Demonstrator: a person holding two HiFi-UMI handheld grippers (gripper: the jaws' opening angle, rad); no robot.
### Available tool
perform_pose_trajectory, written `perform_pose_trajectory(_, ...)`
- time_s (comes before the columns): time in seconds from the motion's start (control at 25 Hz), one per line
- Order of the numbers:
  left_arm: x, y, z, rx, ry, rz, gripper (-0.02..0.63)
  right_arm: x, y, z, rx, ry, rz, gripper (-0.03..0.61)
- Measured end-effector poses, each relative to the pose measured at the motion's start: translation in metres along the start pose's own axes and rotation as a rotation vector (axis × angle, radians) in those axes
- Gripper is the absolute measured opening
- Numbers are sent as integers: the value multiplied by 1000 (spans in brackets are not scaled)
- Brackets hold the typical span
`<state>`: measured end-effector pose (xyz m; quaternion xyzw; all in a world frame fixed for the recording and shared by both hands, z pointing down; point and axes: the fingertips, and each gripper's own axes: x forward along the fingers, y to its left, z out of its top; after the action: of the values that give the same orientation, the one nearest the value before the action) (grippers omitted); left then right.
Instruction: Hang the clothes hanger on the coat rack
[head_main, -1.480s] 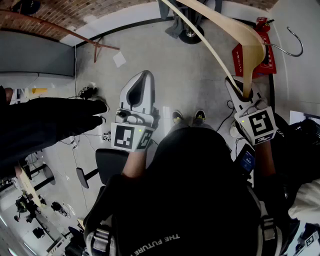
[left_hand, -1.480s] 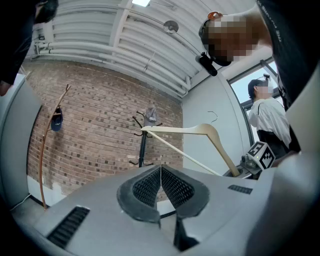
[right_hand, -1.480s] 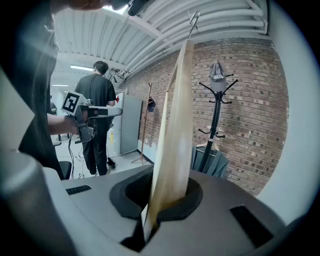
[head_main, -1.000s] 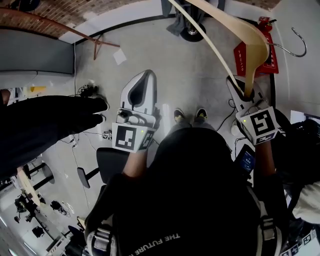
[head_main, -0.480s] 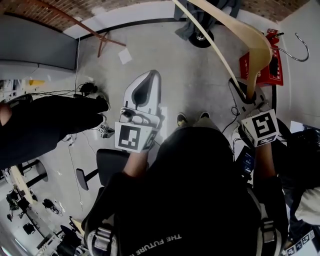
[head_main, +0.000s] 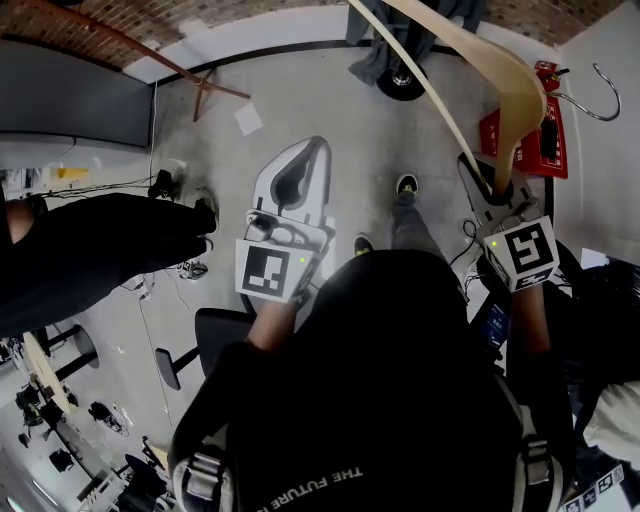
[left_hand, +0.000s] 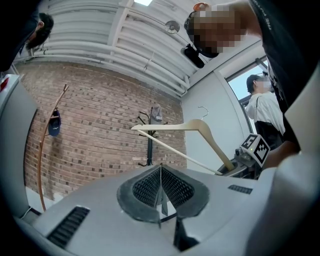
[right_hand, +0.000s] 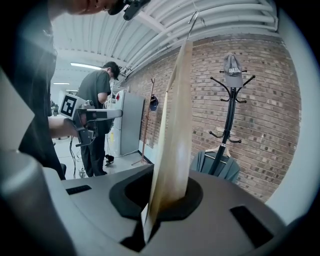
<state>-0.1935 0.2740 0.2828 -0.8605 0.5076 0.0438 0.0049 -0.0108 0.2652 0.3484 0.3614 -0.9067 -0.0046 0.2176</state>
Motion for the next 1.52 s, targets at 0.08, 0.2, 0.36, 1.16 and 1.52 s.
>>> perform_pose_trajectory(0.08, 17, 2, -1, 7, 0, -1, 23, 9, -17, -2, -4, -2, 4, 21)
perform_pose_trajectory(0.2, 51, 5, -5, 0, 0, 2, 23, 22, -48, -5, -3, -7, 9, 21)
perform_pose_trajectory(0.36, 102, 5, -4, 9, -4, 3, 23, 37, -98, -7, 2, -16, 13, 21)
perform_pose_trajectory(1.16, 302, -30, -18, 87, 60, -6, 23, 72, -281, -40, 38, -61, 82, 21)
perform_pose_trajectory(1.52, 335, -13, -10, 86, 29, 8, 23, 93, -302, -40, 65, -55, 121, 21)
